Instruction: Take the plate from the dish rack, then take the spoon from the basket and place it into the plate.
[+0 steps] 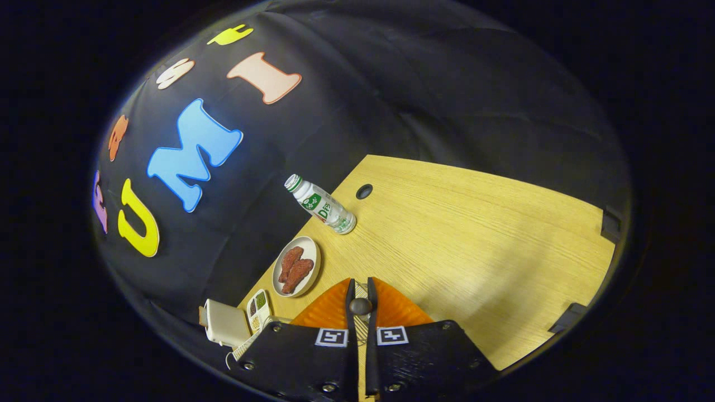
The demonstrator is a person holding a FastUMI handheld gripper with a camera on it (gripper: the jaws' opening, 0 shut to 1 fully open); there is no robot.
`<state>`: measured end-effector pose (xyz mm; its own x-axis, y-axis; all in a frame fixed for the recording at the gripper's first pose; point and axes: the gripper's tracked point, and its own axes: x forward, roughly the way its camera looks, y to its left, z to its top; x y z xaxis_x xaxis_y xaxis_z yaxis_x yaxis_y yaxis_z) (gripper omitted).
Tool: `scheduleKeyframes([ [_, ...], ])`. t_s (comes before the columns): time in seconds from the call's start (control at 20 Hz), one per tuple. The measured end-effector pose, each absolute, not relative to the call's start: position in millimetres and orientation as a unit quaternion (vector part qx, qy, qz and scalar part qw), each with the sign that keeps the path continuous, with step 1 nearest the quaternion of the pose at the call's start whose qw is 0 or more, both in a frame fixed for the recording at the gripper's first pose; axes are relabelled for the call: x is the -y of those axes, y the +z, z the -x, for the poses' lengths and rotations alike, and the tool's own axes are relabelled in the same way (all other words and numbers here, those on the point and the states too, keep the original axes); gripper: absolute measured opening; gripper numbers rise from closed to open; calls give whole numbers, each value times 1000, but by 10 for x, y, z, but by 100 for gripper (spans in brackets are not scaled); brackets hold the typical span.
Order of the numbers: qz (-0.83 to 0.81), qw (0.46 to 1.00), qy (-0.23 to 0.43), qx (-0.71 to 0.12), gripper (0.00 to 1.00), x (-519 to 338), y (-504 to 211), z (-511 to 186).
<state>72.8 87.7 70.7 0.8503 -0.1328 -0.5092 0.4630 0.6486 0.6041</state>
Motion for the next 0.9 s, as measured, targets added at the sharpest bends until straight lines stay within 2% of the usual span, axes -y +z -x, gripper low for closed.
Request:
scheduleKeyframes([
  [0.45, -319, 921, -111, -196, 5, -1010, 1513, -384],
  [0.9, -287, 928, 21, -237, 5, -2303, 1756, -77],
])
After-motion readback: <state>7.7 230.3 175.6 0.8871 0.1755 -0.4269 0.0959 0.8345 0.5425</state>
